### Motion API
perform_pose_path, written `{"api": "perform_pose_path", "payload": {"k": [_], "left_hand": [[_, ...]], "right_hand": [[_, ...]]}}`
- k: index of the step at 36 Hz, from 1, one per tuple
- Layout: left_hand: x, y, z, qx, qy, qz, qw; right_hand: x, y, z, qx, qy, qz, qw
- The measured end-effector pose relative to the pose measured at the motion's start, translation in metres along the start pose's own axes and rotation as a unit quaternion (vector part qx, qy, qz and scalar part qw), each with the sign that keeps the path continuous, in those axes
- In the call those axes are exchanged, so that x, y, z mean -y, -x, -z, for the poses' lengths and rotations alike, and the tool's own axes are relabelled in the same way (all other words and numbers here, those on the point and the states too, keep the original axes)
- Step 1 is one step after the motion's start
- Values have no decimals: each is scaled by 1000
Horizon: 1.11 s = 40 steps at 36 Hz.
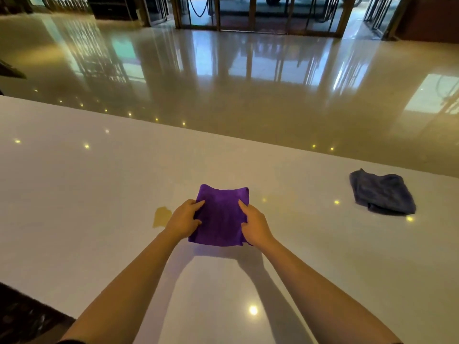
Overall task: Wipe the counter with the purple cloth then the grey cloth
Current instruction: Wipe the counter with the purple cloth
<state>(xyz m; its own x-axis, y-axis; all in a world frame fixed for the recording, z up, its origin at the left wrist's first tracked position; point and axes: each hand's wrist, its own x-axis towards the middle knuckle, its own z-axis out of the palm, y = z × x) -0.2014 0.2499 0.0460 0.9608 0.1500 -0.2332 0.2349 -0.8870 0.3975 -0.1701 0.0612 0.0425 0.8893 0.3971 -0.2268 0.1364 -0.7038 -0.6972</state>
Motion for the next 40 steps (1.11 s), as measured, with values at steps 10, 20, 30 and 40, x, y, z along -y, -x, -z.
{"api": "perform_pose_path", "payload": {"k": [10,20,30,40], "left_hand": [[45,-31,0,56,0,-102,993],[51,-38,-17,105,-43,-181,977],[86,-37,-31,52,-155,-169,972],[164,-13,-20,-8,-115,-92,989]], "right_hand": [[21,-18,-42,-62,-17,-92,994],[13,-13,-56,-80,13,-152,985],[0,-26,-74,-64,162,-132,976],[17,-50,-104,-22,196,-134,971]]}}
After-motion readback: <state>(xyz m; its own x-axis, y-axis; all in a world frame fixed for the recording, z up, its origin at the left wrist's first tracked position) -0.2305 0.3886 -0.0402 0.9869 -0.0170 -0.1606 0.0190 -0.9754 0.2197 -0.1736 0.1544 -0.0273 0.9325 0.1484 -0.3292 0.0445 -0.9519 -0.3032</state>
